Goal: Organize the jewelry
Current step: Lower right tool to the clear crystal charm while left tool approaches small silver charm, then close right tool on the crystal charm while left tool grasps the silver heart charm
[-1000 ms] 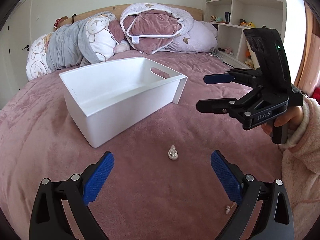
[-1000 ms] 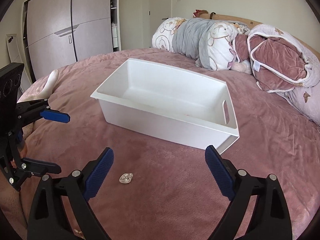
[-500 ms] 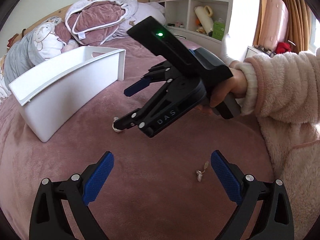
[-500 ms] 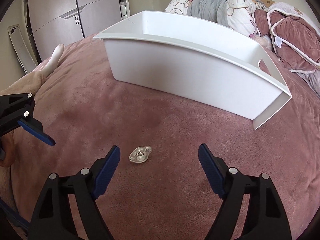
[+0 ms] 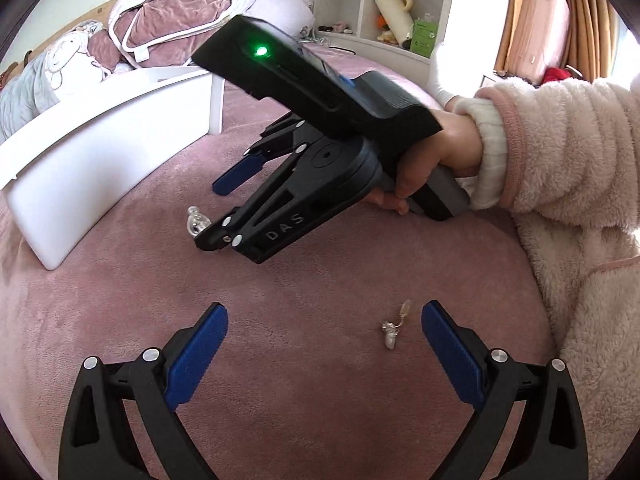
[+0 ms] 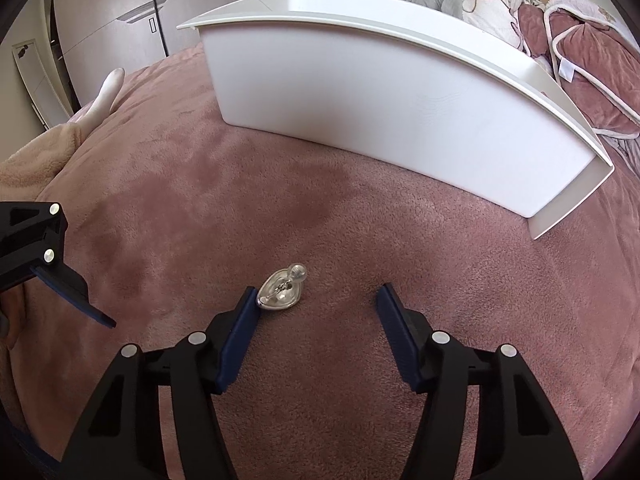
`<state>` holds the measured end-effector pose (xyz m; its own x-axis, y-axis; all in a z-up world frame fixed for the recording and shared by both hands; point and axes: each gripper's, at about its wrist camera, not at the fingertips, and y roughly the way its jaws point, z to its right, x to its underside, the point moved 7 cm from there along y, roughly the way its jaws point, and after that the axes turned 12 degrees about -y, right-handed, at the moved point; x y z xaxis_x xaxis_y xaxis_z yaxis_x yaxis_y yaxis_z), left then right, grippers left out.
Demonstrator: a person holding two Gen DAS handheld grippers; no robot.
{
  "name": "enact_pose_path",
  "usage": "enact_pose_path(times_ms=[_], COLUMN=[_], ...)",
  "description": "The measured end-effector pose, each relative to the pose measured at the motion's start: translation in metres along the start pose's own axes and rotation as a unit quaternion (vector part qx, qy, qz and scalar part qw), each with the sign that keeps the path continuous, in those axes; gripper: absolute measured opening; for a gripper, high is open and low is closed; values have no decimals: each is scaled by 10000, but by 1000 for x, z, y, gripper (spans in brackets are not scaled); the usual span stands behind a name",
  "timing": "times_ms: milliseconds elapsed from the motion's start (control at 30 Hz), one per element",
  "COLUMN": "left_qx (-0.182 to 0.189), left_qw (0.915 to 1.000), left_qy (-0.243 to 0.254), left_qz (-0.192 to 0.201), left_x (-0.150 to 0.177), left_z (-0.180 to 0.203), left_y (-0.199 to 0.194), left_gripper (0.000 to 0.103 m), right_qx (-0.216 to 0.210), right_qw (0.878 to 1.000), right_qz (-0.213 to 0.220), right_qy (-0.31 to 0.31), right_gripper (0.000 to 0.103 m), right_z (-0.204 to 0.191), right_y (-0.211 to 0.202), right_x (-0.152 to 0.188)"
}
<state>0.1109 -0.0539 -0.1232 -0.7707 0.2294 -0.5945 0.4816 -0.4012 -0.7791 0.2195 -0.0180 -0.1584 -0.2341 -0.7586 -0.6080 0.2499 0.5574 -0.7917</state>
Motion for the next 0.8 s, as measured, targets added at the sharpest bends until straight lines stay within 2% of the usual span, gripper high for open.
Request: enact_pose_path(times_ms=[67, 167, 333, 367, 400, 433, 467, 500, 567, 633, 700, 800], left_qx=[0, -77, -174, -201, -219, -247, -285, -289, -300, -300, -305, -358], left_qw=[9998, 9991, 9989, 9989, 9990, 9991, 9991, 9991, 9991, 9990, 9989, 9985], left_qy=[185, 423, 441, 412, 379, 345, 305, 266, 252, 280, 313, 348], left_qz=[44, 13, 32, 43, 41, 13, -58, -127, -153, -161, -184, -235], left_x=[1, 6, 8, 7, 9, 8, 9, 10, 12, 12, 13, 15], left_z=[8, 19, 26, 26, 26, 24, 22, 21, 18, 18, 17, 17], left_y=[0, 6, 14, 15, 16, 17, 20, 22, 23, 23, 24, 26], left_gripper=[98, 98, 98, 97, 92, 86, 76, 73, 73, 72, 67, 65], right_qx=[5, 0, -26, 5, 8, 0, 9, 6, 1, 78, 64, 86], right_qw=[10000, 9999, 9997, 9997, 9996, 9996, 9996, 9998, 9999, 9999, 9999, 9999], right_qz=[18, 28, 42, 40, 44, 47, 70, 95, 92, 88, 90, 81], right_qy=[34, 130, 250, 257, 276, 289, 262, 198, 59, -57, -66, -66], right_gripper=[46, 36, 32, 29, 28, 28, 28, 28, 39, 44, 45, 44], right_z=[1, 6, 12, 12, 13, 13, 13, 11, 7, 4, 5, 7], right_y=[0, 0, -1, -1, -1, -1, -2, -3, -2, -1, 2, 6], right_x=[1, 3, 7, 7, 7, 6, 5, 4, 1, -1, -4, -9])
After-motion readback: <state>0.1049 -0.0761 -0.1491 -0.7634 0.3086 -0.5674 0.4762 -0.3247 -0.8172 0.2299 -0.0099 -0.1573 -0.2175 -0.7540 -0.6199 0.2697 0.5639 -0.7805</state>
